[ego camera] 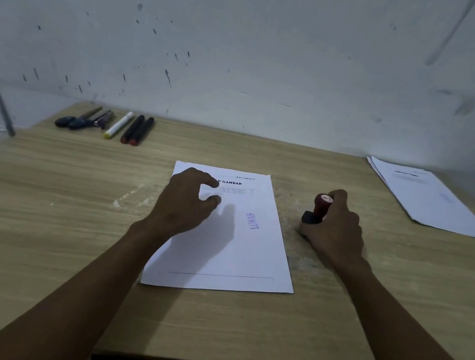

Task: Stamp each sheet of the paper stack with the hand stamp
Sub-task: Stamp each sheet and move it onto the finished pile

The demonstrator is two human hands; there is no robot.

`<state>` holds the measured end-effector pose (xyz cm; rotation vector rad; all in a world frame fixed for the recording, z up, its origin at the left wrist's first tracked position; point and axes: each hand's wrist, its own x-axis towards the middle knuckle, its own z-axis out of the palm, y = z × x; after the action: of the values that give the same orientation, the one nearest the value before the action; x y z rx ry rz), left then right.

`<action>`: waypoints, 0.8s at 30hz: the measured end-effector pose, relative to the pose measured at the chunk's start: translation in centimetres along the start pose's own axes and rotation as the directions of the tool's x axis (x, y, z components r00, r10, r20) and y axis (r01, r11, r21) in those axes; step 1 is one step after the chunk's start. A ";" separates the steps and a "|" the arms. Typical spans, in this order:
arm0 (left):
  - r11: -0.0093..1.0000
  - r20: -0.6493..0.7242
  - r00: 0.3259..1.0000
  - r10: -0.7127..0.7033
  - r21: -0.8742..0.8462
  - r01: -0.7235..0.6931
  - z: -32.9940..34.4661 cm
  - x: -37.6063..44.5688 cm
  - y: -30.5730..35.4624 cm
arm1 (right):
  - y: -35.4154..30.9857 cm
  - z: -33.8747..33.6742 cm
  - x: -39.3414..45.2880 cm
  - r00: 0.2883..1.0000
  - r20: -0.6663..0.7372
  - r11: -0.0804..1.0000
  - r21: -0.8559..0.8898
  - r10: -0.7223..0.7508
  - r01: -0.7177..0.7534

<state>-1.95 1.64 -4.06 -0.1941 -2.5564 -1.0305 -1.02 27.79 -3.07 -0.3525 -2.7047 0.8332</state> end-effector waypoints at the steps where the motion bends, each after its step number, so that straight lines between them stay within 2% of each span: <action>1: 1.000 0.001 1.000 -0.006 -0.003 0.006 -0.1 0.0 0.0 | 0.0 0.0 0.0 1.000 -0.005 1.000 0.009 0.009 -0.009; 5: 0.999 -0.002 0.999 -0.050 0.021 0.050 -0.4 0.2 -0.1 | 0.3 0.1 0.2 1.000 -0.009 1.000 0.017 0.015 -0.014; 8: 0.992 -0.067 0.990 -0.124 0.011 0.125 -0.7 0.1 -0.1 | 0.3 0.3 0.1 0.999 -0.024 0.999 0.039 0.032 -0.031; 10: 0.971 -0.124 0.964 -0.235 0.018 0.239 -0.9 -0.2 -0.3 | 0.0 0.6 -0.6 0.980 -0.199 0.999 0.043 0.020 -0.012; 12: 0.917 -0.146 0.919 -0.366 0.110 0.383 -1.3 -0.5 -0.6 | -0.4 0.9 -1.9 0.914 -0.398 0.993 0.058 -0.071 0.103; 13: 0.879 -0.131 0.896 -0.424 0.177 0.442 -1.4 -0.6 -0.7 | -0.6 1.1 -2.6 0.886 -0.446 0.982 0.069 -0.129 0.177; 15: 0.810 -0.071 0.860 -0.505 0.304 0.501 -1.5 -1.1 -0.8 | -0.9 1.8 -3.8 0.900 -0.374 0.958 0.081 -0.225 0.274; 17: 0.787 -0.043 0.855 -0.517 0.369 0.494 -1.2 -1.5 -0.7 | -1.1 2.7 -4.6 0.960 -0.142 0.969 0.022 -0.241 0.247; 19: 0.785 -0.060 0.852 -0.519 0.360 0.504 -0.9 -1.7 -0.5 | -1.4 3.7 -5.1 0.978 0.078 0.971 -0.127 -0.192 0.201; 21: 0.776 -0.088 0.826 -0.557 0.298 0.556 -0.9 -1.6 -0.4 | -1.6 4.3 -5.5 0.977 0.117 0.960 -0.198 -0.178 0.199; 24: 0.765 -0.128 0.770 -0.625 0.101 0.637 -1.3 -1.3 -0.4 | -1.7 4.4 -5.6 0.981 0.099 0.972 -0.153 -0.165 0.179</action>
<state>-0.51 0.46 -4.00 0.7977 -2.6437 -1.0270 2.46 22.41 -6.72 -0.1147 -2.8412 0.5956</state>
